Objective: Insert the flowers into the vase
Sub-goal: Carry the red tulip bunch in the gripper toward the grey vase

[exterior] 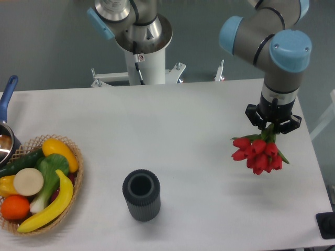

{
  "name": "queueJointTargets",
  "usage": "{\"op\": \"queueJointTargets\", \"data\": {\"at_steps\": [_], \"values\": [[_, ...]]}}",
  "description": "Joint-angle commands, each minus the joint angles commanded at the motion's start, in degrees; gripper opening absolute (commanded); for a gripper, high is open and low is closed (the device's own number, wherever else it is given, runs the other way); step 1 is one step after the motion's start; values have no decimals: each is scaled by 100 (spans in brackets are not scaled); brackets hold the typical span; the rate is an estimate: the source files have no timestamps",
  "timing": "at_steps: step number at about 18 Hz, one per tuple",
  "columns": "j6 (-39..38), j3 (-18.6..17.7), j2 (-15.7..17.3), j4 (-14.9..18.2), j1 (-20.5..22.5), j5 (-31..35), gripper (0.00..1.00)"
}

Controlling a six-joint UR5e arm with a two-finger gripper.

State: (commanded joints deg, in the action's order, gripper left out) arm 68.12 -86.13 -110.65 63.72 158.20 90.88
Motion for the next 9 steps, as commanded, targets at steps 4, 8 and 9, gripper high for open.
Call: {"op": "queueJointTargets", "data": {"at_steps": [4,8,9], "values": [[-9,9,9,-17,0,-315,0],[-61,9,9,-70,-70,-762,0],[-53,9,-9,-88,-70,-1069,0]]}}
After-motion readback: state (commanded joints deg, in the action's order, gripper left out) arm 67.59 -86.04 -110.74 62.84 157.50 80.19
